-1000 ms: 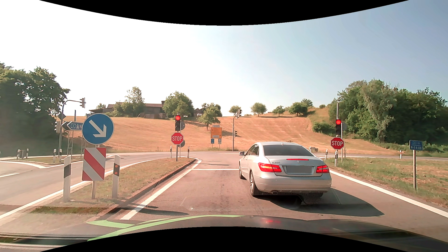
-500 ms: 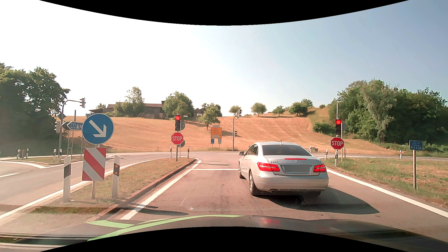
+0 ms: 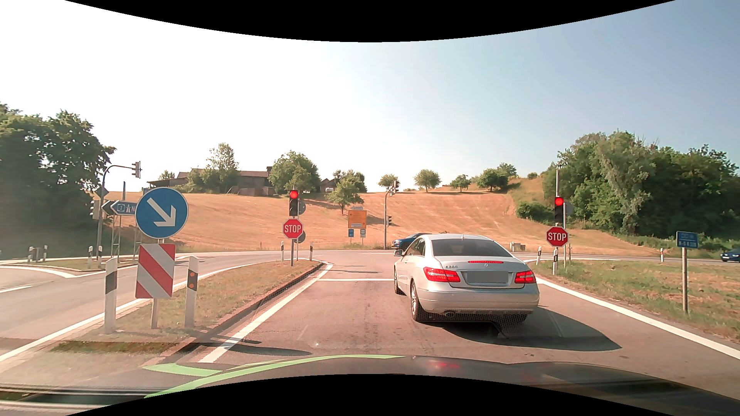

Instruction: Follow the waypoints while adhering to traffic rules and regulations

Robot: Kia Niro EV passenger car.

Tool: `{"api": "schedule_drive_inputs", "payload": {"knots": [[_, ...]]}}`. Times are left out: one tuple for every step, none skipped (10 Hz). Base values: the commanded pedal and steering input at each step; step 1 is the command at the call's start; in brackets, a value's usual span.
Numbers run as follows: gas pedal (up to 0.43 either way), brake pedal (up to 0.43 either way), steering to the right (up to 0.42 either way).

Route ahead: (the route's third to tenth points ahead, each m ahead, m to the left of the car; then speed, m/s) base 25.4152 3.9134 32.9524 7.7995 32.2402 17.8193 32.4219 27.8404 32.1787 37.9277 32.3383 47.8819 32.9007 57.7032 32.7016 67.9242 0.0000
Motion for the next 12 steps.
{"api": "schedule_drive_inputs", "payload": {"knots": [[0.0, 0.409, 0.001], [0.0, 0.409, 0.001], [0.0, 0.409, 0.001], [0.0, 0.409, 0.001], [0.0, 0.409, 0.001], [0.0, 0.409, 0.001], [0.0, 0.409, 0.001], [0.0, 0.409, 0.001], [0.0, 0.409, 0.001], [0.0, 0.409, 0.001], [0.0, 0.409, 0.001], [0.0, 0.409, 0.001]]}}
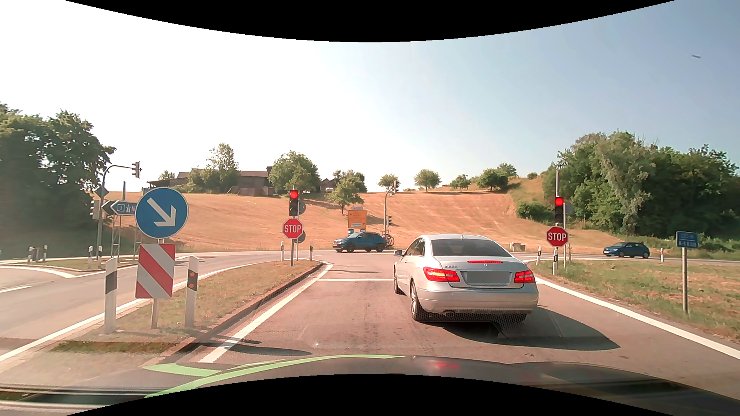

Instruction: Follow the waypoints while adhering to traffic rules and regulations

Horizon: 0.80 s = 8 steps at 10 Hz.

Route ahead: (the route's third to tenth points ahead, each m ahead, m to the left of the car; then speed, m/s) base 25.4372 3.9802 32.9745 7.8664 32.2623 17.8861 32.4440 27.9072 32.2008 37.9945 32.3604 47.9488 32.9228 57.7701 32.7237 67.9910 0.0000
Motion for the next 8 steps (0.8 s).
{"api": "schedule_drive_inputs", "payload": {"knots": [[0.0, 0.409, 0.001], [0.0, 0.409, 0.001], [0.0, 0.409, 0.001], [0.0, 0.409, 0.001], [0.0, 0.409, 0.001], [0.0, 0.409, 0.001], [0.0, 0.409, 0.001], [0.0, 0.409, 0.001]]}}
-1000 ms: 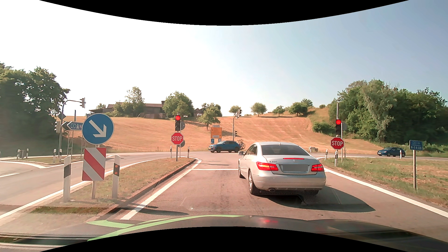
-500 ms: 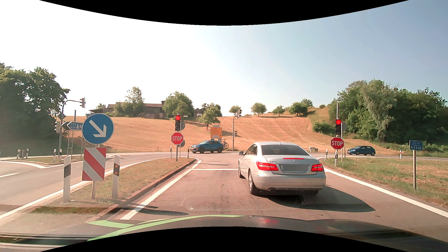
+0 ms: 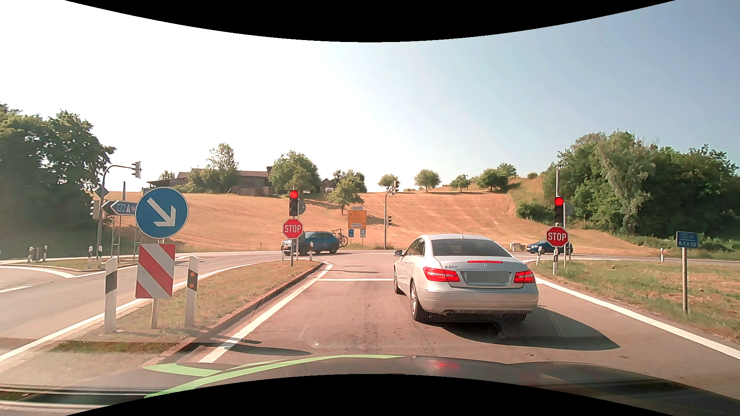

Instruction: Follow the waypoints while adhering to traffic rules and regulations

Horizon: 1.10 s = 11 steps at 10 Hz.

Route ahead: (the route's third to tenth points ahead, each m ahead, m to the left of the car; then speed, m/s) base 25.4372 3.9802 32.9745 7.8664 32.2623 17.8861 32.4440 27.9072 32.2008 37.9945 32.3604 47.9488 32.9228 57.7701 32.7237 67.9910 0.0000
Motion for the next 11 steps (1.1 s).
{"api": "schedule_drive_inputs", "payload": {"knots": [[0.0, 0.409, 0.001], [0.0, 0.409, 0.001], [0.0, 0.409, 0.001], [0.0, 0.409, 0.001], [0.0, 0.409, 0.001], [0.0, 0.409, 0.001], [0.0, 0.409, 0.001], [0.0, 0.409, 0.001], [0.0, 0.409, 0.001], [0.0, 0.409, 0.001], [0.0, 0.409, 0.001]]}}
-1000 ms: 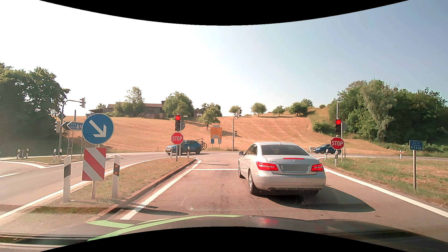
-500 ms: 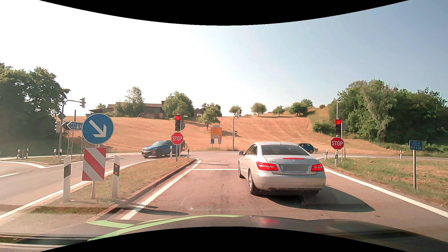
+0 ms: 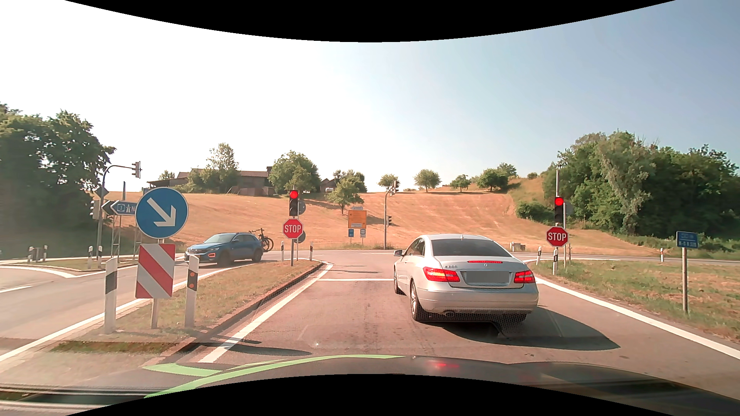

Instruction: Follow the waypoints while adhering to traffic rules and regulations

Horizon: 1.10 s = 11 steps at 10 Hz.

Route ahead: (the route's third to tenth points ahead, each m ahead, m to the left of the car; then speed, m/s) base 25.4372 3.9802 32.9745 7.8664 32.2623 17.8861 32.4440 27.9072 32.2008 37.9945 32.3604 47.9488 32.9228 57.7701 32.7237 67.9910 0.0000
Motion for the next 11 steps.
{"api": "schedule_drive_inputs", "payload": {"knots": [[0.0, 0.402, 0.001], [0.0, 0.409, 0.001], [0.0, 0.409, 0.001], [0.0, 0.409, 0.001], [0.0, 0.409, 0.001], [0.0, 0.409, 0.001], [0.0, 0.409, 0.001], [0.0, 0.409, 0.001], [0.0, 0.409, 0.001], [0.0, 0.409, 0.001], [0.0, 0.409, 0.001]]}}
